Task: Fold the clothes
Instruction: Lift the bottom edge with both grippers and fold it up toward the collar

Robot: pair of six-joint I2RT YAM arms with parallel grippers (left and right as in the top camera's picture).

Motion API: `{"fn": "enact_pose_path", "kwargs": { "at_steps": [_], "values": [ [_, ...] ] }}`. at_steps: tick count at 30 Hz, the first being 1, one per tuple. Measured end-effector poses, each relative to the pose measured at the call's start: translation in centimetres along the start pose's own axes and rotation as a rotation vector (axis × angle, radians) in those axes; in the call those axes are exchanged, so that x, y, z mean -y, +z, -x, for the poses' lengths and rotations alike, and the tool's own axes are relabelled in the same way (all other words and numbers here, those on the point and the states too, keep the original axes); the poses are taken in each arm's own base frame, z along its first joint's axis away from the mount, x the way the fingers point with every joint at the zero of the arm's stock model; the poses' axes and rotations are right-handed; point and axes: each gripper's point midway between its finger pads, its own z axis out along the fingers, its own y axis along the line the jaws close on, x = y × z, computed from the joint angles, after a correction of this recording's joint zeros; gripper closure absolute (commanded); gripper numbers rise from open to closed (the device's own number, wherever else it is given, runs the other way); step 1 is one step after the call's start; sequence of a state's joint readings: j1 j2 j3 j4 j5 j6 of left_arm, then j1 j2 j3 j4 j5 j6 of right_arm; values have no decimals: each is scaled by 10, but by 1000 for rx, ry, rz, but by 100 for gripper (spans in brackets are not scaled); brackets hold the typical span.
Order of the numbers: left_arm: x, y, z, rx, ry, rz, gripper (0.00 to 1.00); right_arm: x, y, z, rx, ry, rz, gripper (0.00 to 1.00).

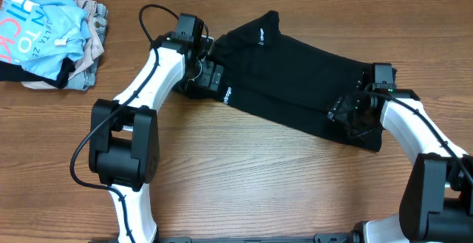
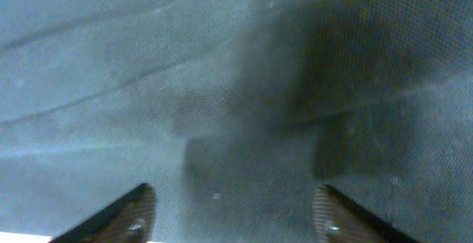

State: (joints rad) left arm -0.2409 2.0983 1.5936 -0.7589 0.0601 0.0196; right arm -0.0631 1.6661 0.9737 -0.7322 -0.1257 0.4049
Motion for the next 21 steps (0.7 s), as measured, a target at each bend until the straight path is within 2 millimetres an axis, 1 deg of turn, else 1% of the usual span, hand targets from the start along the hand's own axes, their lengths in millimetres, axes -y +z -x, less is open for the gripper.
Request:
{"fn": "enact_pose_path", "kwargs": {
  "at_steps": [2, 3, 6, 11, 15, 21],
  "values": [
    [0, 9, -1, 22, 40, -2, 0, 3, 5, -1, 8, 3, -8, 41],
    [0, 10, -2, 21, 44, -3, 0, 4, 5, -2, 8, 1, -8, 42],
    [0, 18, -8, 22, 92, -3, 0, 6, 10, -2, 19, 5, -7, 42],
    [-1, 28, -25, -17, 124, 4, 0, 11, 15, -9, 8, 11, -20, 42],
    [-5, 29, -30, -22, 125, 26, 0, 11, 15, -9, 8, 11, -20, 42],
    [-15, 26, -51, -66, 18, 83, 0, 9, 15, -10, 4, 14, -9, 42]
  ]
}}
